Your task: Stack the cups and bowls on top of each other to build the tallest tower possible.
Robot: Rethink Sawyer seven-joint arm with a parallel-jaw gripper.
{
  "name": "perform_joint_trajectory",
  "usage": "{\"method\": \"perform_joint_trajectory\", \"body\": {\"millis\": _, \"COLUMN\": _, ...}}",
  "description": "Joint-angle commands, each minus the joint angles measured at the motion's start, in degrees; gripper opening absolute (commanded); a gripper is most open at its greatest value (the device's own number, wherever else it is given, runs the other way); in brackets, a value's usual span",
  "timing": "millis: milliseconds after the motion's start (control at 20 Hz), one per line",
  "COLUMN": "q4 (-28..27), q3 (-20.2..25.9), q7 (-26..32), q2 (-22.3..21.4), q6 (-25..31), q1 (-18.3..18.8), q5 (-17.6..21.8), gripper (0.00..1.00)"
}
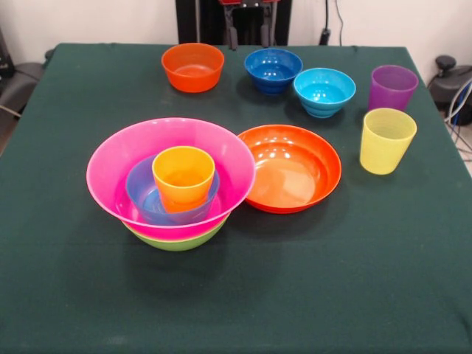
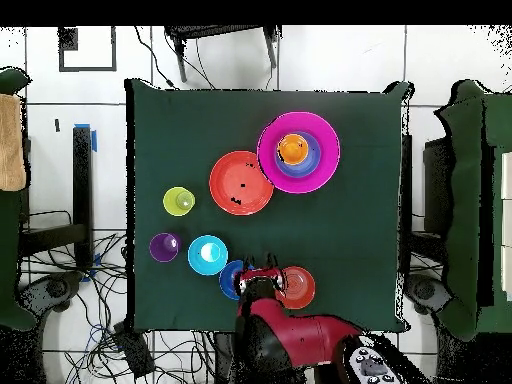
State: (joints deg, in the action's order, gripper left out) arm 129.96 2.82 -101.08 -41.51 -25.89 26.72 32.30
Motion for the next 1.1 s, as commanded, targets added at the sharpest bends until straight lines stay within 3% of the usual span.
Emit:
{"method": "perform_joint_trajectory", "body": {"millis": 50, "q4": 1.7, "q3": 0.9, "q7": -7.4, "q2": 1.3, "q6": 0.1, "q1": -0.1, "q5": 3.9, "gripper": 1.00}}
{"method": "perform_joint_trajectory", "body": {"millis": 550, "q4": -4.3, "q3": -2.3, "q7": -6.0, "q2": 10.1, "q6": -4.8, "q1": -3.1, "q5": 3.5, "gripper": 1.00}}
{"method": "perform_joint_trajectory", "body": {"millis": 900, "q4": -5.3, "q3": -0.1, "q7": -6.0, "q2": 7.5, "q6": -1.3, "q1": -2.7, "q5": 3.5, "gripper": 1.00}}
{"method": "perform_joint_trajectory", "body": {"millis": 1100, "q4": -5.1, "q3": -2.8, "q7": -4.8, "q2": 5.0, "q6": 2.1, "q1": -6.2, "q5": 0.4, "gripper": 1.00}}
